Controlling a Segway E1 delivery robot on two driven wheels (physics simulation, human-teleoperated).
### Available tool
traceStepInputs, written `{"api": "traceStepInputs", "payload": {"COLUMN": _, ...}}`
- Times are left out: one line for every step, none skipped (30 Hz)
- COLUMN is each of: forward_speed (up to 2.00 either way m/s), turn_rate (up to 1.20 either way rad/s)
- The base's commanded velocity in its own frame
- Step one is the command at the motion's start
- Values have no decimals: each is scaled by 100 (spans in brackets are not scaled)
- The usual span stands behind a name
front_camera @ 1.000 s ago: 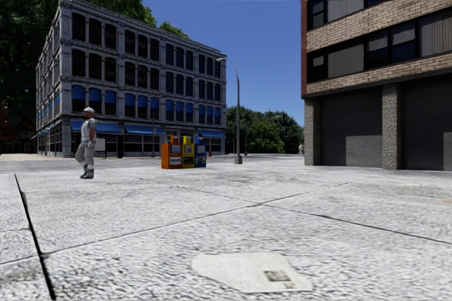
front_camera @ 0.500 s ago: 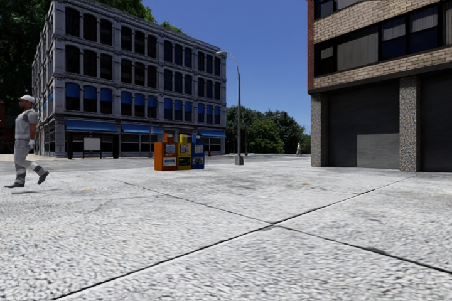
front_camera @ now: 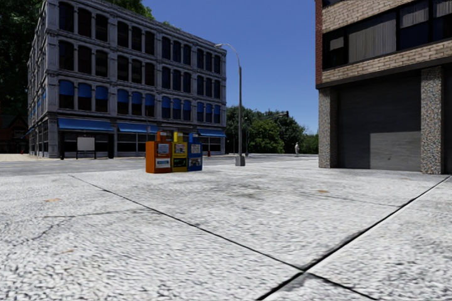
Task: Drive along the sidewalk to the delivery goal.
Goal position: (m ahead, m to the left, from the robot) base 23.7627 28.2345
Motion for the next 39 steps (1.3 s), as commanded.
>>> {"api": "traceStepInputs", "payload": {"forward_speed": 200, "turn_rate": -2}}
{"api": "traceStepInputs", "payload": {"forward_speed": 200, "turn_rate": -5}}
{"api": "traceStepInputs", "payload": {"forward_speed": 200, "turn_rate": -8}}
{"api": "traceStepInputs", "payload": {"forward_speed": 200, "turn_rate": -8}}
{"api": "traceStepInputs", "payload": {"forward_speed": 200, "turn_rate": -9}}
{"api": "traceStepInputs", "payload": {"forward_speed": 200, "turn_rate": -9}}
{"api": "traceStepInputs", "payload": {"forward_speed": 200, "turn_rate": -9}}
{"api": "traceStepInputs", "payload": {"forward_speed": 200, "turn_rate": -9}}
{"api": "traceStepInputs", "payload": {"forward_speed": 200, "turn_rate": -9}}
{"api": "traceStepInputs", "payload": {"forward_speed": 200, "turn_rate": -9}}
{"api": "traceStepInputs", "payload": {"forward_speed": 200, "turn_rate": -9}}
{"api": "traceStepInputs", "payload": {"forward_speed": 200, "turn_rate": -8}}
{"api": "traceStepInputs", "payload": {"forward_speed": 200, "turn_rate": -8}}
{"api": "traceStepInputs", "payload": {"forward_speed": 200, "turn_rate": -1}}
{"api": "traceStepInputs", "payload": {"forward_speed": 200, "turn_rate": 0}}
{"api": "traceStepInputs", "payload": {"forward_speed": 200, "turn_rate": 0}}
{"api": "traceStepInputs", "payload": {"forward_speed": 200, "turn_rate": 0}}
{"api": "traceStepInputs", "payload": {"forward_speed": 200, "turn_rate": 0}}
{"api": "traceStepInputs", "payload": {"forward_speed": 200, "turn_rate": 0}}
{"api": "traceStepInputs", "payload": {"forward_speed": 200, "turn_rate": 0}}
{"api": "traceStepInputs", "payload": {"forward_speed": 200, "turn_rate": 0}}
{"api": "traceStepInputs", "payload": {"forward_speed": 200, "turn_rate": 0}}
{"api": "traceStepInputs", "payload": {"forward_speed": 200, "turn_rate": 0}}
{"api": "traceStepInputs", "payload": {"forward_speed": 200, "turn_rate": 0}}
{"api": "traceStepInputs", "payload": {"forward_speed": 200, "turn_rate": 0}}
{"api": "traceStepInputs", "payload": {"forward_speed": 200, "turn_rate": 0}}
{"api": "traceStepInputs", "payload": {"forward_speed": 200, "turn_rate": 0}}
{"api": "traceStepInputs", "payload": {"forward_speed": 200, "turn_rate": 0}}
{"api": "traceStepInputs", "payload": {"forward_speed": 200, "turn_rate": -1}}
{"api": "traceStepInputs", "payload": {"forward_speed": 200, "turn_rate": -1}}
{"api": "traceStepInputs", "payload": {"forward_speed": 200, "turn_rate": -6}}
{"api": "traceStepInputs", "payload": {"forward_speed": 200, "turn_rate": -9}}
{"api": "traceStepInputs", "payload": {"forward_speed": 200, "turn_rate": -12}}
{"api": "traceStepInputs", "payload": {"forward_speed": 200, "turn_rate": -12}}
{"api": "traceStepInputs", "payload": {"forward_speed": 200, "turn_rate": -14}}
{"api": "traceStepInputs", "payload": {"forward_speed": 200, "turn_rate": -14}}
{"api": "traceStepInputs", "payload": {"forward_speed": 200, "turn_rate": -15}}
{"api": "traceStepInputs", "payload": {"forward_speed": 200, "turn_rate": -15}}
{"api": "traceStepInputs", "payload": {"forward_speed": 200, "turn_rate": -15}}
